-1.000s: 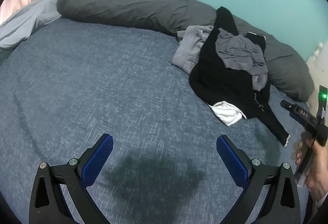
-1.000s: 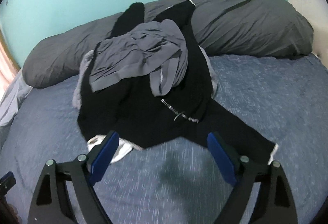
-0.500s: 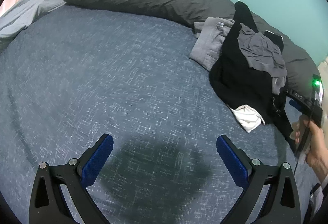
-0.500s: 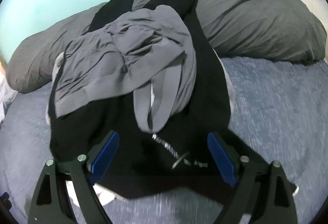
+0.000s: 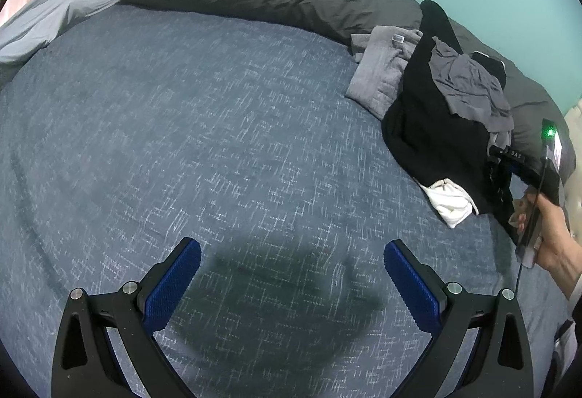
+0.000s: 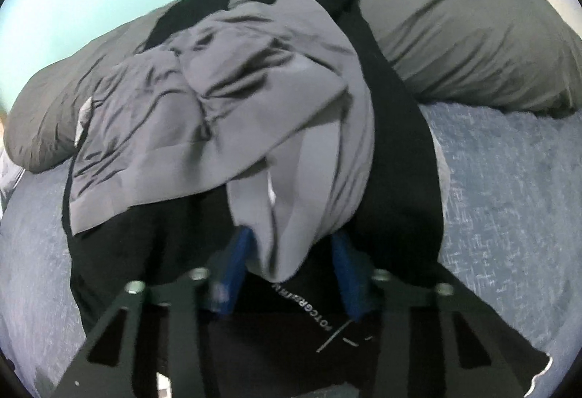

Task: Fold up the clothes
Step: 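Close the right gripper on the grey garment, then lift the grey garment with the right gripper and pull it onto open bed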

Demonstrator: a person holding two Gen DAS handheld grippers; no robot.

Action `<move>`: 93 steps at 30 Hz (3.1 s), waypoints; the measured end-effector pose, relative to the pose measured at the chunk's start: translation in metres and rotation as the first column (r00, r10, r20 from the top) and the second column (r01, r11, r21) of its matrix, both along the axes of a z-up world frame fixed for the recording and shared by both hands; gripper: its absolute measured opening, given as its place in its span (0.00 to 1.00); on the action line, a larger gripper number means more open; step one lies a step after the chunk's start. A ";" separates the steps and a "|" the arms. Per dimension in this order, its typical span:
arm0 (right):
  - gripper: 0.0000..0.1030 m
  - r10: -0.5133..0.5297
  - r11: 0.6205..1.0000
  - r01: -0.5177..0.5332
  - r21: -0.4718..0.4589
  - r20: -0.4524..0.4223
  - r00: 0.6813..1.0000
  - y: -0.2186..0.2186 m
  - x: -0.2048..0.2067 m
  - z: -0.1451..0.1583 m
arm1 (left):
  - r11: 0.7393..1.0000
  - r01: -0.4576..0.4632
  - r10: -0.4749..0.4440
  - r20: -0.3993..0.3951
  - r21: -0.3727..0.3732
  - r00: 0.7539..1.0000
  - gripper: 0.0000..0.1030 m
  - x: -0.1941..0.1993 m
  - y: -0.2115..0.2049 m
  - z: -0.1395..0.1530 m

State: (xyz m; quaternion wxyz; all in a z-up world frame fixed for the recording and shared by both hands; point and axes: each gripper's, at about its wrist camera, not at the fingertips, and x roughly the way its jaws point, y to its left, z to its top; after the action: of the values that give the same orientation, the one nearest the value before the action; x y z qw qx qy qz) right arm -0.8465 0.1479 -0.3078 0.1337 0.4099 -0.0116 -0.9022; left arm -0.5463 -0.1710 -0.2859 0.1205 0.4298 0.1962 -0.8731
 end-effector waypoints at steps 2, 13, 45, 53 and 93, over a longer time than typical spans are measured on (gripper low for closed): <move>0.16 0.007 1.000 -0.006 0.017 -0.031 0.999 0.000 0.006 0.007 | 1.000 0.004 -0.004 -0.002 0.000 1.000 1.00 0.004 0.001 0.001; 0.06 0.062 0.998 -0.060 0.020 -0.123 0.990 0.013 0.066 0.052 | 1.000 -0.001 0.001 -0.037 -0.013 0.999 1.00 0.050 0.011 0.025; 0.06 0.322 0.939 -0.341 -0.056 -0.214 0.922 0.060 0.442 0.151 | 0.996 0.090 -0.089 -0.163 -0.003 0.983 1.00 0.297 0.101 0.075; 0.06 0.351 0.927 -0.370 -0.068 -0.195 0.916 0.074 0.558 0.170 | 0.995 0.103 -0.099 -0.157 0.018 0.983 1.00 0.378 0.121 0.097; 0.06 0.289 0.927 -0.285 -0.243 -0.021 0.957 0.151 0.664 0.007 | 0.954 0.298 -0.296 -0.066 0.020 0.953 1.00 0.334 0.195 -0.043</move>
State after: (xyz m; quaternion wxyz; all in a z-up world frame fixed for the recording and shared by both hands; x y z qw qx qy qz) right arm -0.1825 0.2993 -0.3007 0.3132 0.3946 -0.0631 -0.8615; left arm -0.2119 0.0245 -0.3292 -0.0247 0.4290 0.1460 -0.8911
